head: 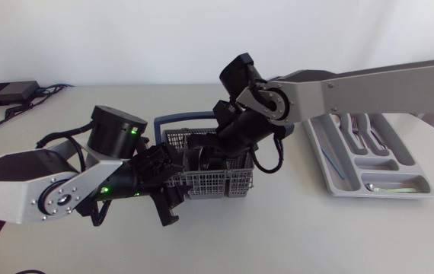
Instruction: Sort the cutlery from the basket into the organizer compartments.
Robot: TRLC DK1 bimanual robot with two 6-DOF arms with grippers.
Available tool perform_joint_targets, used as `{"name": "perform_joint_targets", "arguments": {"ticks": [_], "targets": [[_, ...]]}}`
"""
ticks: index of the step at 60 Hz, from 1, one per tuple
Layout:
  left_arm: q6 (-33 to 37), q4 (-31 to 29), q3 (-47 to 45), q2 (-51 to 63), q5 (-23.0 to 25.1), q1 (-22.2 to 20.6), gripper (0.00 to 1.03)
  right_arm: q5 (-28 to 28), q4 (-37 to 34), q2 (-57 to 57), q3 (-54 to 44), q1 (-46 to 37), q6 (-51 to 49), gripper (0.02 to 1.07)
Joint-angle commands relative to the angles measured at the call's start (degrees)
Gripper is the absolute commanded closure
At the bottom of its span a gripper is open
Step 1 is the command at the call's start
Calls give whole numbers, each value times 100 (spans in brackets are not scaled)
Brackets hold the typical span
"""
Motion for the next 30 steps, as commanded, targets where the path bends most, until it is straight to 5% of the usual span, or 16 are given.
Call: {"name": "perform_joint_targets", "arguments": {"ticks": [1,30], "targets": [[23,44,-117,9,-38,-11,42,-10,-15,86,58,-57,143,100],[-3,35,-99,44,-187,-117,42,-1030,-569,-327,322,-224,125,101]]}}
